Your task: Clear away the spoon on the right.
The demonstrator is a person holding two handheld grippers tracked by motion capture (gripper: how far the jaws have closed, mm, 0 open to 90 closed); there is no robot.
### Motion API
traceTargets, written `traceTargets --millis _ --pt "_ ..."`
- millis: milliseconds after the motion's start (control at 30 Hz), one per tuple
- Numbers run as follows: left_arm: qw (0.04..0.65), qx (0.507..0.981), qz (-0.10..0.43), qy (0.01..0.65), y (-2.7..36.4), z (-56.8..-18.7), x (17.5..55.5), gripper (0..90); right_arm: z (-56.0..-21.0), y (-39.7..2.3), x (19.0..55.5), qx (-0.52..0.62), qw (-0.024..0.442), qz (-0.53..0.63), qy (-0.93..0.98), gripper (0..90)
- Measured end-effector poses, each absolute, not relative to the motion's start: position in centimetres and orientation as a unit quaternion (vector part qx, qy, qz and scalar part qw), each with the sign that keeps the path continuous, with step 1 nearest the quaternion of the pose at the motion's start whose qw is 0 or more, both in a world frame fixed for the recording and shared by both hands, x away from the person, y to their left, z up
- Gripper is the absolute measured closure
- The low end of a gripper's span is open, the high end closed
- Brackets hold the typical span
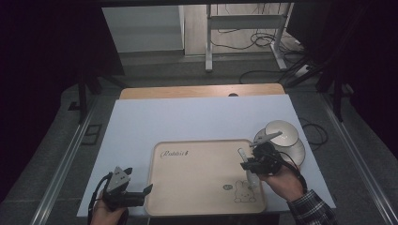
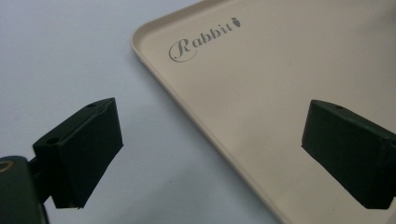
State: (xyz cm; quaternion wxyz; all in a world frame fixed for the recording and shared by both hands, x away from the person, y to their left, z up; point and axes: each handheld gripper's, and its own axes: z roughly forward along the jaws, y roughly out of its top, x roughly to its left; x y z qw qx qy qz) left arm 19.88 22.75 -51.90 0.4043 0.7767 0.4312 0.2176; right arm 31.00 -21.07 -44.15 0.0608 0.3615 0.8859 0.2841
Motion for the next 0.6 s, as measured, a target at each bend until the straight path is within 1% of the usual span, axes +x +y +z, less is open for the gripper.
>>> traceTargets --millis 300,600 --pt "0.404 0.778 0.218 0.430 22.7 -51.9 19.9 4.9 -45.8 -20.4 31.2 0.364 0.055 0.276 0.888 74.8" --pt "0.403 0.779 0.219 0.428 22.7 -51.9 19.8 4.9 -48.2 -19.7 31.8 0.377 0.043 0.274 0.884 74.3"
